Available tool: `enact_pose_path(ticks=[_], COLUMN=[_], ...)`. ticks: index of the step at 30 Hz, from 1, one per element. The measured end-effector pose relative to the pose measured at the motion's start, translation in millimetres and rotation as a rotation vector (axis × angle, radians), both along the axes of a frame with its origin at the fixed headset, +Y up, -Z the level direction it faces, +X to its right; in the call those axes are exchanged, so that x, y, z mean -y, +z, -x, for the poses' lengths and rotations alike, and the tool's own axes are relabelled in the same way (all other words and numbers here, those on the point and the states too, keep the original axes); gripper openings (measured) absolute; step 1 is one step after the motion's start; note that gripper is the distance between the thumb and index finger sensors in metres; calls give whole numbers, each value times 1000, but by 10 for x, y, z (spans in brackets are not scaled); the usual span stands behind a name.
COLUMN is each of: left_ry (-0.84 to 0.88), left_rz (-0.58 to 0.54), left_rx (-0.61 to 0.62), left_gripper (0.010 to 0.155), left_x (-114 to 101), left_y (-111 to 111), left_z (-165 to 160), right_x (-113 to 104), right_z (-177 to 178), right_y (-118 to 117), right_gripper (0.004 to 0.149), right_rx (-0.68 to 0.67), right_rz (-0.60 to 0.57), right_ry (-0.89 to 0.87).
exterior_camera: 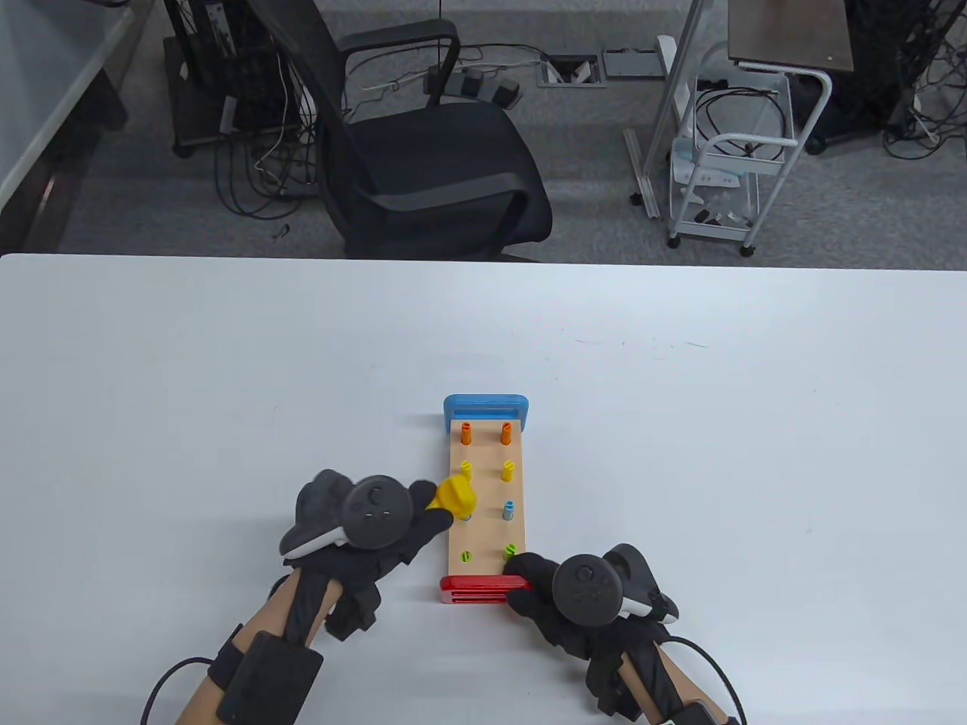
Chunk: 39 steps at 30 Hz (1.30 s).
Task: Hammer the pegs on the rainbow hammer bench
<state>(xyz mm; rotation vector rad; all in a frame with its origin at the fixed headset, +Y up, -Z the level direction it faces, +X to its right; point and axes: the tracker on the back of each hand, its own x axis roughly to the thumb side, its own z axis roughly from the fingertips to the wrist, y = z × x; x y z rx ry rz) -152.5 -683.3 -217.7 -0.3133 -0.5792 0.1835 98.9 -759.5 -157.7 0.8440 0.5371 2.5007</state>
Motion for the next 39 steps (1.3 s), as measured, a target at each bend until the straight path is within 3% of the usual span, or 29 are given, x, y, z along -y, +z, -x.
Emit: enact_pose_path(ticks=[1, 2, 3, 6, 7, 8, 9, 10, 11, 13, 15, 17, 18, 19, 20, 21, 24, 25, 27, 29, 30, 31, 32, 34, 36, 38, 39], left_ry=[120, 14, 45, 339, 310, 165, -221, -112, 106, 62, 223, 349, 239, -98, -209, 42, 41, 143, 300, 129, -208, -228, -49, -18, 146, 251, 181], left_rz=[-75, -15, -27, -147, -141, -100, 24, 40, -36, -29, -155, -176, -119, 35, 28, -63, -73, -150, -176, -133, -21, -3, -79, -25, -116, -155, -144], left_rx=[-84, -57, -53, -120, -125, -98, -66, -13, -117, -126, -163, -180, -135, -58, -74, -99, -117, -124, -131, -102, -77, -28, -82, -84, -107, -125, -115], left_gripper=[67, 67, 67, 68, 68, 67, 66, 66, 67, 67, 68, 68, 68, 67, 66, 66, 67, 67, 68, 67, 66, 66, 67, 67, 67, 68, 68], left_x=[-61, -168, -215, -261, -162, -46, 61, -23, -99, -255, -330, -241, -86, 164, 38, -39, -282, -355, -356, -168, 79, -57, -94, -267, -380, -324, -189], left_y=[14, 3, 10, 50, 28, -4, 0, -28, -62, -90, -59, -33, -48, -59, -7, -27, -8, 17, 64, 29, -6, 10, 8, -16, 35, 54, 28], left_z=[-32, -38, -15, 62, 27, -30, -11, 16, 13, 72, 135, 124, 42, -92, -21, 4, 20, 32, 12, -92, -193, -118, -112, -126, -93, -102, -145], right_x=[1, 3, 3, 2, 3, 3, 4, 4, 5, 6, 5, 6, 7, 8, 9, 8, 8, 9, 10, 12, 12, 11, 10, 14, 15, 16, 17], right_z=[-1, -1, -1, -1, -1, -2, 0, 1, 0, 1, 1, 2, 1, 1, 3, 1, 1, 1, 4, 4, 5, 7, 6, 8, 8, 8, 7], right_y=[1, 1, 1, 2, 1, 1, 0, 0, 0, 0, 0, 2, 0, -1, -2, -2, -1, -2, -2, -3, -3, -2, -1, -3, -5, -5, -5], right_gripper=[61, 61, 61, 61, 61, 61, 61, 61, 61, 61, 61, 61, 61, 61, 61, 61, 61, 61, 61, 61, 61, 61, 61, 61, 61, 61, 61], right_rx=[1, 1, 1, 1, 0, 0, 0, 0, -1, -1, -1, 0, -1, -2, -1, -4, -3, -3, -3, -3, -3, -3, -3, -1, -2, -3, -3], right_rz=[-2, -5, -4, -4, -5, -4, -3, -2, -4, -5, -5, -9, -9, -6, -5, -6, -9, -9, -9, -9, -8, -8, -9, -11, -9, -10, -10], right_ry=[3, 2, 1, 1, 2, 1, -1, 1, 2, -1, 2, 2, 1, -2, -3, -2, -1, -1, -1, -4, -5, -1, 0, -2, -3, -1, -2])
